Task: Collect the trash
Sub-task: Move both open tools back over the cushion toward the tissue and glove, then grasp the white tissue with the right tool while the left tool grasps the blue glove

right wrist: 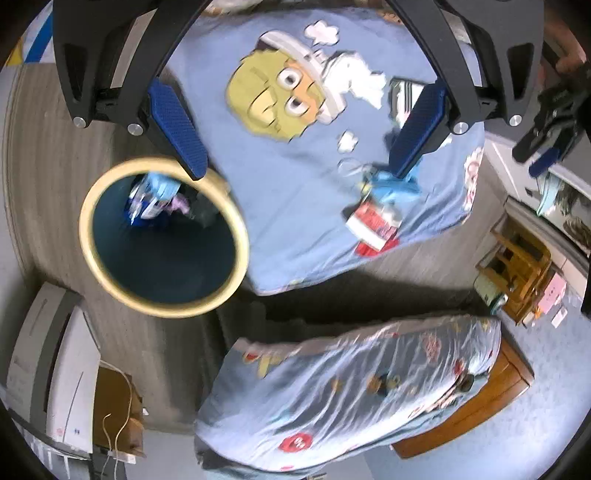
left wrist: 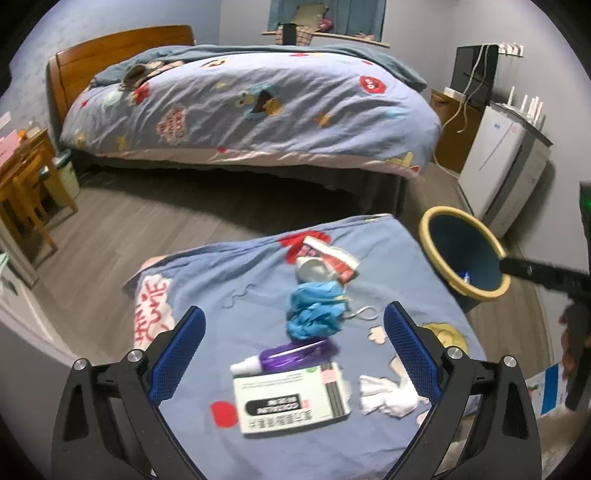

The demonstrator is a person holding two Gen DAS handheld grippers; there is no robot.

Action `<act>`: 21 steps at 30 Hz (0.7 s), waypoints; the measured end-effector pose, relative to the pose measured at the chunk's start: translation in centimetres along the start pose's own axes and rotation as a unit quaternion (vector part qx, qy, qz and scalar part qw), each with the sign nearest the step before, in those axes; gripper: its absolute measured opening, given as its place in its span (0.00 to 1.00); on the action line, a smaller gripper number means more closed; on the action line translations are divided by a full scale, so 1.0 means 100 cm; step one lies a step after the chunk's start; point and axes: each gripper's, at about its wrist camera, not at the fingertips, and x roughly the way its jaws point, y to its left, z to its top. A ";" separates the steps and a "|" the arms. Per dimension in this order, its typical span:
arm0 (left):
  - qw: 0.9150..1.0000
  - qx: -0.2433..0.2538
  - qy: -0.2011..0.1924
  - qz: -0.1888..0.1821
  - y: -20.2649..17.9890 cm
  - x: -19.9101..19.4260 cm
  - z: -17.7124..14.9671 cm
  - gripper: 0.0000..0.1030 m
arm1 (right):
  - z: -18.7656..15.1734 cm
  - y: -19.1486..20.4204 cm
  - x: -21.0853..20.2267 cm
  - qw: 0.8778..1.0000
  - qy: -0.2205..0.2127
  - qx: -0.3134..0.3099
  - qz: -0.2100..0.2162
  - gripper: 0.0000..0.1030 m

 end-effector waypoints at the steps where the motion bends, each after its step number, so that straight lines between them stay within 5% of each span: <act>1: 1.000 -0.003 0.000 0.001 0.004 0.000 -0.002 0.93 | -0.007 0.007 0.003 1.000 0.004 -0.002 -0.003 0.94; 14: 1.000 -0.004 -0.005 0.003 0.021 -0.001 -0.008 0.93 | -0.083 0.041 0.073 0.995 0.097 0.008 -0.025 0.94; 21: 1.000 0.000 -0.006 -0.006 0.021 0.002 -0.008 0.93 | -0.106 0.058 0.109 0.986 0.160 -0.033 -0.035 0.59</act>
